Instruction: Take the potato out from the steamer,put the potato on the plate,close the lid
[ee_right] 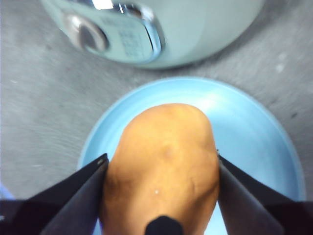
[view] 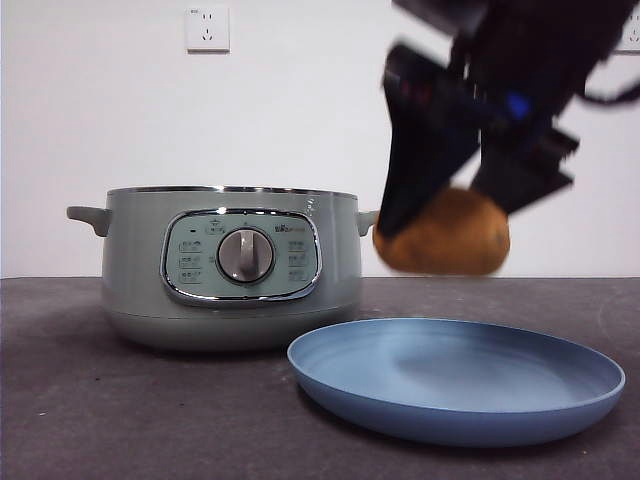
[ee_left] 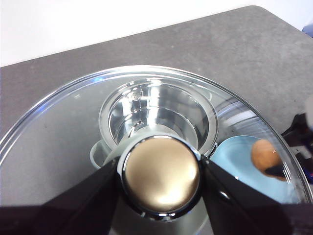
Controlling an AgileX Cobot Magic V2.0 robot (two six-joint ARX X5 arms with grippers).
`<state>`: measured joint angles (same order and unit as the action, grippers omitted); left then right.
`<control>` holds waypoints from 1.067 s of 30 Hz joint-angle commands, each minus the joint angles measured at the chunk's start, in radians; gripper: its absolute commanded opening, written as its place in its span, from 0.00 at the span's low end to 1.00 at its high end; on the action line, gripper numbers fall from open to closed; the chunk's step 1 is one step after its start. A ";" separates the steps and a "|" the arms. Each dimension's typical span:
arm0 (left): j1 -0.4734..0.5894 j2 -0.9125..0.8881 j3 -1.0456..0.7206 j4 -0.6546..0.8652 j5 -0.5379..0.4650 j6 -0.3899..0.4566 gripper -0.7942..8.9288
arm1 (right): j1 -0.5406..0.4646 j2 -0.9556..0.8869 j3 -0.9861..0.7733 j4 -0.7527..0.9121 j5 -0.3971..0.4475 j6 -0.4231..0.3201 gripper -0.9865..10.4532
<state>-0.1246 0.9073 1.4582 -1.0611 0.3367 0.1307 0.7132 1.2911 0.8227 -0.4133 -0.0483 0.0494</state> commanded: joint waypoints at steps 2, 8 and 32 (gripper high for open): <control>0.001 -0.011 0.003 0.047 0.012 0.010 0.07 | 0.000 0.039 -0.075 0.101 0.002 0.021 0.07; 0.001 -0.011 0.003 0.047 0.012 0.010 0.07 | -0.002 0.130 -0.108 0.181 0.004 0.020 0.07; -0.056 0.165 0.003 0.197 0.111 0.009 0.07 | -0.013 0.177 -0.104 0.196 0.055 0.042 0.64</control>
<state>-0.1745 1.0718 1.4582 -0.9161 0.4335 0.1310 0.7006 1.4784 0.7235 -0.2218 0.0021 0.0792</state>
